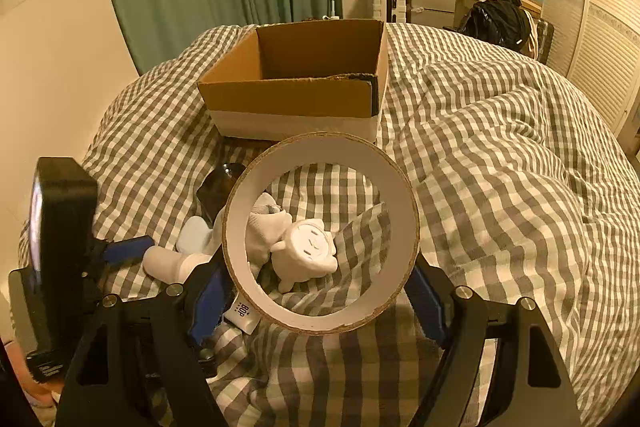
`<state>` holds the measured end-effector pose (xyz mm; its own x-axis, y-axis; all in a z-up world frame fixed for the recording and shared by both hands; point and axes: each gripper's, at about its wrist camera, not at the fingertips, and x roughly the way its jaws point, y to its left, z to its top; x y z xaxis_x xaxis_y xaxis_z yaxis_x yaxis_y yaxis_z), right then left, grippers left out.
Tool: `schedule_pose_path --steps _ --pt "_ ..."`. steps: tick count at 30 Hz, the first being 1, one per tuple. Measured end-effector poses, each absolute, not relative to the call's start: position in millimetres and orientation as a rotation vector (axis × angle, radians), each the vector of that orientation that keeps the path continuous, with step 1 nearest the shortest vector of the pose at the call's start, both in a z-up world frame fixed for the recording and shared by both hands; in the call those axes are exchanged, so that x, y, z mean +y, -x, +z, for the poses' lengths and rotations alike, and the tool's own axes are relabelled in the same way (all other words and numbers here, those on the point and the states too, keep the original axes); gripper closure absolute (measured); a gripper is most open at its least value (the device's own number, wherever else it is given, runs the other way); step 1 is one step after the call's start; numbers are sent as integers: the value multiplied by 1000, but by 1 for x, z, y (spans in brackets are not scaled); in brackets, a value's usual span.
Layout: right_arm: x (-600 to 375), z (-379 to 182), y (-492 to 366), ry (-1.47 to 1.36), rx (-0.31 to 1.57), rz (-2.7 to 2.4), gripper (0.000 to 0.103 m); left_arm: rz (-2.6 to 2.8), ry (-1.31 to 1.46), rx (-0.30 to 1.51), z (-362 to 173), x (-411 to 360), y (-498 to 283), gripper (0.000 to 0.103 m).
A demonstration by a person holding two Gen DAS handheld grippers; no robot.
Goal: Organize objects
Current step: 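Grasp the white bottle with the left tool while the right tool grasps the tape roll, then carry the bottle and tape roll into the cardboard box and release both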
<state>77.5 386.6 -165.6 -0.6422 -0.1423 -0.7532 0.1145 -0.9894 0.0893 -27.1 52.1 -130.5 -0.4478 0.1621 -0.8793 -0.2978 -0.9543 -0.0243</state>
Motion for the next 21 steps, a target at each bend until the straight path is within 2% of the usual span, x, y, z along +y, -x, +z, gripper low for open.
schedule_pose_path --steps 13,21 --pt "386 -151 -88 -1209 -28 -2760 25 2402 1431 81 -115 33 22 0" --pt "377 -128 -98 -1135 1 -2784 25 2490 1270 41 -58 18 18 0"
